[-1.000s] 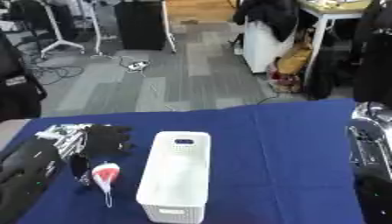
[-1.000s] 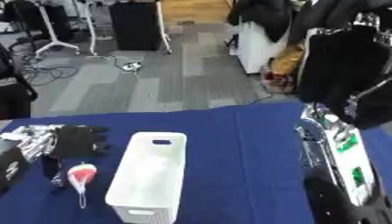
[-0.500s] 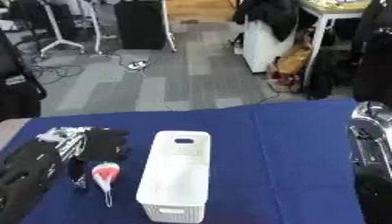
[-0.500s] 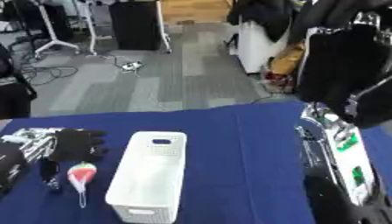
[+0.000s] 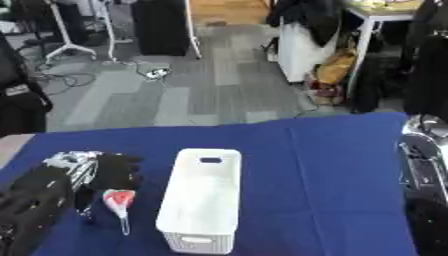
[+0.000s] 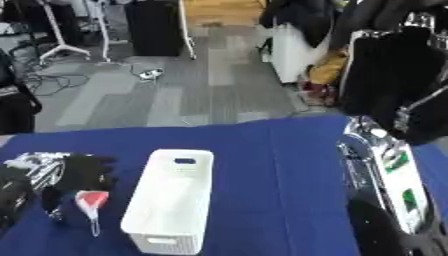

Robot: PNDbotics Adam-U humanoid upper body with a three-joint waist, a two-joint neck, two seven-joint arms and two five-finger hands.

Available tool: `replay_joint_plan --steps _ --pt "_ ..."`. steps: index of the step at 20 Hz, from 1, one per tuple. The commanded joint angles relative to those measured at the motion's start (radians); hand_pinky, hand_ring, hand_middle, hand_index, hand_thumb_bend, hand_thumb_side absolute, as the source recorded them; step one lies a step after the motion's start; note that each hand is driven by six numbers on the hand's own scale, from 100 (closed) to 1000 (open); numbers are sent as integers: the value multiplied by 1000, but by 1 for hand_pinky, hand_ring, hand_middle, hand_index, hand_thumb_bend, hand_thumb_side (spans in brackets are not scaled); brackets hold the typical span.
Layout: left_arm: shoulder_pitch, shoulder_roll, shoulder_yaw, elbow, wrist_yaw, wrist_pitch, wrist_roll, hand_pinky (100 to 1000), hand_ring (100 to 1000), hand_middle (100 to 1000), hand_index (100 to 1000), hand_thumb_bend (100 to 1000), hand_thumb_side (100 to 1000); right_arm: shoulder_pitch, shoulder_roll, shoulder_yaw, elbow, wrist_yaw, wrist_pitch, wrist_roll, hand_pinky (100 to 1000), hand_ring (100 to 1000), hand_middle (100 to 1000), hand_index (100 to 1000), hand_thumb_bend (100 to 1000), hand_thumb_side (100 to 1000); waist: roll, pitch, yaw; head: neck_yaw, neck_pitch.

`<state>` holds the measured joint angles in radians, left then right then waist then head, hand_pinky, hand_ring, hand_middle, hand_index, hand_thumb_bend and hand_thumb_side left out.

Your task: Pick up objects on the table and place them in the box.

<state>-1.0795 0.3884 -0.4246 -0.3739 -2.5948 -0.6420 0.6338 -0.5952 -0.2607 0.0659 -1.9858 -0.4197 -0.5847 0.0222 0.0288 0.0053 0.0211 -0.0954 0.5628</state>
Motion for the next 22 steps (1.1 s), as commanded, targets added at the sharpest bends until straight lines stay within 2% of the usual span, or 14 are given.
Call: replay_joint_plan --steps 1,2,3,4,10,14,18,19,20,22 --pt "-24 7 23 4 -1 -265 273 819 643 689 782 385 788 -17 -7 -4 -14 -1 5 -1 266 400 364 561 100 1000 -1 -11 1 5 0" --pt "-24 6 25 3 9 -265 273 734 569 608 708 240 797 -17 -7 -4 -14 -2 5 -1 265 399 363 561 100 1000 -1 -11 1 5 1" --pt "-24 3 26 1 28 -265 273 773 601 642 740 343 737 -17 -7 -4 -14 -2 5 -1 265 399 363 561 100 1000 -1 -11 1 5 1" --pt "-22 3 22 -4 49 -265 273 609 471 514 607 100 902 -17 -7 -4 -14 -2 5 -1 265 398 363 561 100 1000 -1 -11 1 5 1" --pt "-8 20 -28 -61 185 -265 273 460 321 381 445 100 887 -18 -8 -1 -14 -7 8 1 264 396 363 562 100 1000 0 -11 0 6 0" --pt "-2 39 -50 -91 226 -265 273 366 220 283 327 100 871 -18 -8 -2 -14 -8 8 1 264 396 361 559 100 1000 0 -10 0 6 1" --pt "-3 50 -56 -104 239 -265 273 321 163 228 260 100 850 -18 -9 -2 -14 -7 9 1 264 396 360 557 100 1000 1 -10 0 6 1" --pt "-4 52 -55 -109 245 -265 273 291 134 202 231 100 829 -18 -8 -2 -14 -8 9 1 264 396 360 557 100 1000 1 -11 1 6 1" --pt "-4 54 -56 -118 257 -265 273 214 100 143 195 100 784 -18 -9 -2 -14 -8 9 0 265 396 360 557 100 1000 1 -11 1 5 1" --pt "-3 62 -59 -144 302 -265 273 113 100 100 179 100 750 -18 -9 -2 -14 -8 9 -1 264 396 360 558 100 1000 1 -11 1 4 1"
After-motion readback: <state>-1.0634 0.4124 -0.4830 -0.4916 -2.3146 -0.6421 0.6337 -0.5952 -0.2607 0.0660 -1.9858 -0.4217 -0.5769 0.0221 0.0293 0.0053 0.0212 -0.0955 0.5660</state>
